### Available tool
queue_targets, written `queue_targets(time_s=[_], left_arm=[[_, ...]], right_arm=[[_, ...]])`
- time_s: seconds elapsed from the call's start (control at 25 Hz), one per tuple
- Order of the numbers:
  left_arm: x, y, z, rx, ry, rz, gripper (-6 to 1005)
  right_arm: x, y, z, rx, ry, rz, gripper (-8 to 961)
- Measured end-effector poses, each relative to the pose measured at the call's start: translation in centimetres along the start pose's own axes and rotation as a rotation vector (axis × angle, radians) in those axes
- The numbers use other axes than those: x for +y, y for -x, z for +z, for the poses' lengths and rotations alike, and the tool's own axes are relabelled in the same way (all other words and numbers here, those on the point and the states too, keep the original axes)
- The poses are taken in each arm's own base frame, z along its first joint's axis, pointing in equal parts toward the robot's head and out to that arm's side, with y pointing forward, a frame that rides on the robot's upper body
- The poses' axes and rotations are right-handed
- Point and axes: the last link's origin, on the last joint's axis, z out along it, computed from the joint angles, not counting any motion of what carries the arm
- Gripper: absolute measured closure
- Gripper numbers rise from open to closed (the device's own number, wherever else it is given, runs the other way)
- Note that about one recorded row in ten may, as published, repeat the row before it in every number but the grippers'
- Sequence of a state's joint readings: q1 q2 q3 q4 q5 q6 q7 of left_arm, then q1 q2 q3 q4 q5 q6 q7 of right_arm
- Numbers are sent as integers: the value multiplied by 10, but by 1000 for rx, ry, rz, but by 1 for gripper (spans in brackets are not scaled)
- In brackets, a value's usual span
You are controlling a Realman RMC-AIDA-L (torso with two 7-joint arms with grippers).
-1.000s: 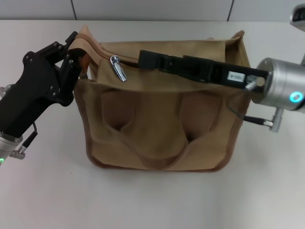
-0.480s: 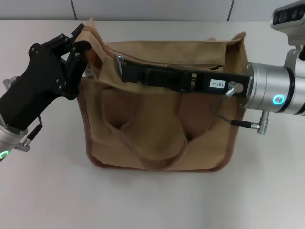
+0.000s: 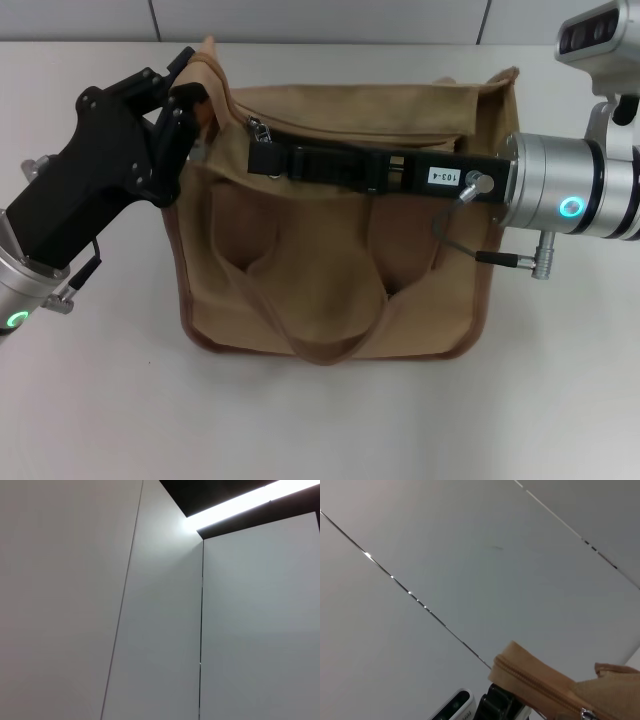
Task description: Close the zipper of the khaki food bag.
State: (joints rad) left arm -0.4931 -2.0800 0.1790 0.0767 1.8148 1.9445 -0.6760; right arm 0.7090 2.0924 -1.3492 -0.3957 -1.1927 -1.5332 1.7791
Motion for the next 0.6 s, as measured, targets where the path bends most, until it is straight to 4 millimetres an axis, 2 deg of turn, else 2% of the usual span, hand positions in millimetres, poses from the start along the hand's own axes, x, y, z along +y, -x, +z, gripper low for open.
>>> queue_targets(time_s=[0.56,0.6], left_arm=[[2,0,0,9,7,-10,933],[2,0,0,9,7,-10,933]], right_arm=[[-2,-5,-3,-8,-10,-22,311],[-2,-5,-2,-6,-12,-21,351]])
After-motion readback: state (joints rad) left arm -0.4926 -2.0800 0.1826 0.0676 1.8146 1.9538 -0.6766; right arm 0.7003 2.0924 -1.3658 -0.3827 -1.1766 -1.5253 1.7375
